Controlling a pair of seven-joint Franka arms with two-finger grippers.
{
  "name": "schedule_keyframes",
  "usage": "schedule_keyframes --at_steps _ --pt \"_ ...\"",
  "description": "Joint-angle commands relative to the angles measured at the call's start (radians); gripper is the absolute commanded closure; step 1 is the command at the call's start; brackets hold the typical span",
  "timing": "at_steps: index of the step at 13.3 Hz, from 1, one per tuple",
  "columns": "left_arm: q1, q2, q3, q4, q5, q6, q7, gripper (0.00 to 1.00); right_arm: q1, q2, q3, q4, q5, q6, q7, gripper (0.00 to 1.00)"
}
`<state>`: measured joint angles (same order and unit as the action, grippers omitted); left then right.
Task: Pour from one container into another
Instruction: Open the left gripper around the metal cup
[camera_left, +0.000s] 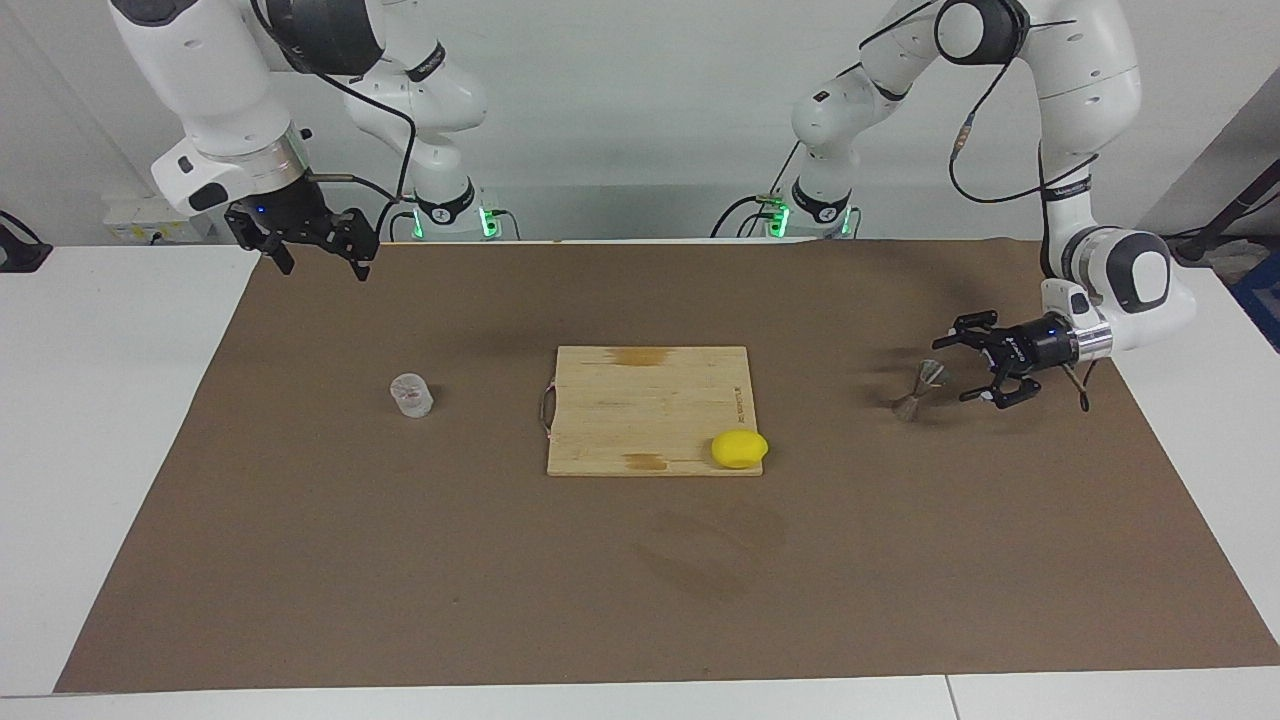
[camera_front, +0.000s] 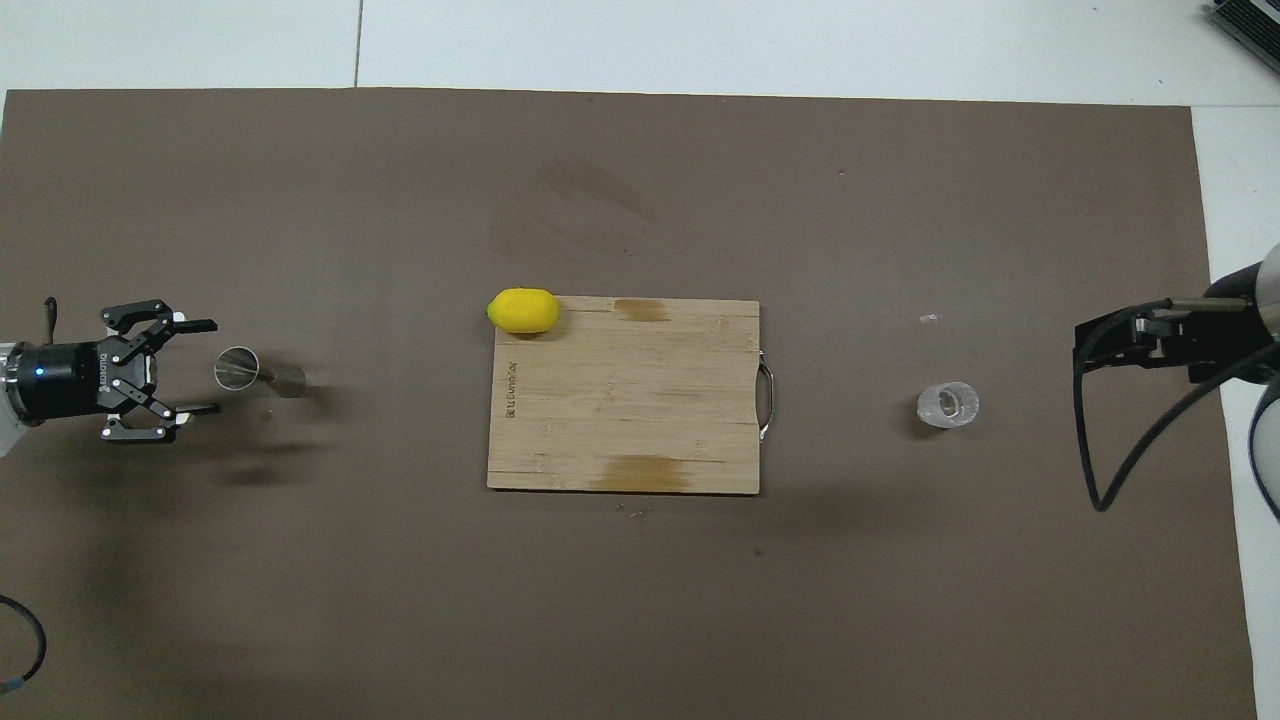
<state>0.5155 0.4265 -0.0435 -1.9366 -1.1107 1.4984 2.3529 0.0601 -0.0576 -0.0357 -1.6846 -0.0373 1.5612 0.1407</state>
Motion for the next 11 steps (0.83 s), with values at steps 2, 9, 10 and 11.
schedule_keyframes --at_steps 2,9,10,11 --pt "0.023 0.026 -0.004 -0.005 0.005 0.002 0.074 0.00 -0.008 -0.028 0.003 -0.027 0.020 -0.010 0.000 0.00" --pt "0.026 0.020 -0.006 -0.048 0.000 -0.004 0.085 0.00 -0.008 -0.030 0.003 -0.032 0.020 -0.010 0.000 0.00" --pt "0.021 0.020 -0.006 -0.047 -0.003 -0.012 0.085 0.00 -0.008 -0.030 0.003 -0.032 0.020 -0.010 0.000 0.00" --pt "0.018 0.020 -0.006 -0.047 -0.004 -0.015 0.086 0.00 -0.008 -0.030 0.002 -0.032 0.020 -0.010 0.000 0.00"
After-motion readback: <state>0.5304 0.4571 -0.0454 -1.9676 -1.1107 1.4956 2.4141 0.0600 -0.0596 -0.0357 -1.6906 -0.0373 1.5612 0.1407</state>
